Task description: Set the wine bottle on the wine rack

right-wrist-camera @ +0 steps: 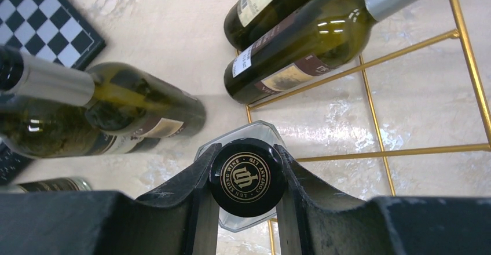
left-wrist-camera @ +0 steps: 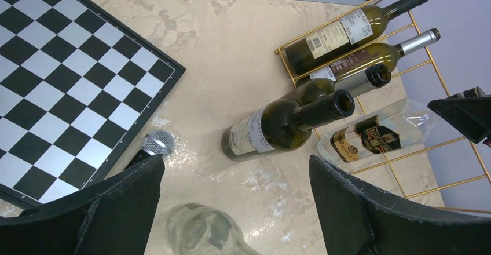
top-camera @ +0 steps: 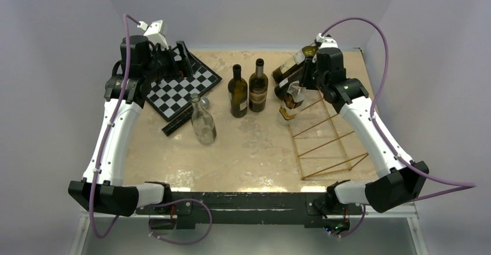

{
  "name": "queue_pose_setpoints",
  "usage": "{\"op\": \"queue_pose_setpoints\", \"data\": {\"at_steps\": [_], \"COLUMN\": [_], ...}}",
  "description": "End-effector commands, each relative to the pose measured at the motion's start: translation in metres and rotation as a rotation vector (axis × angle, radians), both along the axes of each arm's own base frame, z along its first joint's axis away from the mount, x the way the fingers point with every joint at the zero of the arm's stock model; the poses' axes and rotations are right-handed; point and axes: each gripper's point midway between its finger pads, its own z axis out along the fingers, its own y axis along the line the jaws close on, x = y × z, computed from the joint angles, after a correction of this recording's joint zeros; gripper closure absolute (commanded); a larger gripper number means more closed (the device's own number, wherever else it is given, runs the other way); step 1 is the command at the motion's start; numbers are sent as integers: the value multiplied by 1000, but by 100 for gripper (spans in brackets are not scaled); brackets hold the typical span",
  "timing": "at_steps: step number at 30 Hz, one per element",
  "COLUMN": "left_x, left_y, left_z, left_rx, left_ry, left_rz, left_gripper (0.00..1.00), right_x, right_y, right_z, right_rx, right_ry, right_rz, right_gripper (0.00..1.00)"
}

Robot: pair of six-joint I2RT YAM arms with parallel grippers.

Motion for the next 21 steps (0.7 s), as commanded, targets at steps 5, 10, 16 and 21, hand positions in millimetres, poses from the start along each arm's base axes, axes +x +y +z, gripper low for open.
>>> {"op": "queue_pose_setpoints", "data": {"at_steps": [5, 10, 16, 21], "left_x": [-2, 0, 2, 2], "left_y": [2, 3, 1, 3], "left_z": [10, 9, 11, 12], "left_rx": [-7, -3, -6, 4], "left_ry": [-38, -39, -39, -41], "left_rz": [14, 16, 9, 13], "left_gripper": [2, 2, 2, 2], "right_x": [23, 31, 43, 50], "right_y": [-11, -4, -9, -14], "right_z": [81, 85, 80, 77], "right_rx": [246, 298, 293, 294], "right_ry": [-194, -202, -204, -225], "right_rz": [-127, -91, -109, -121], "right_gripper": [100, 100, 100, 100]}}
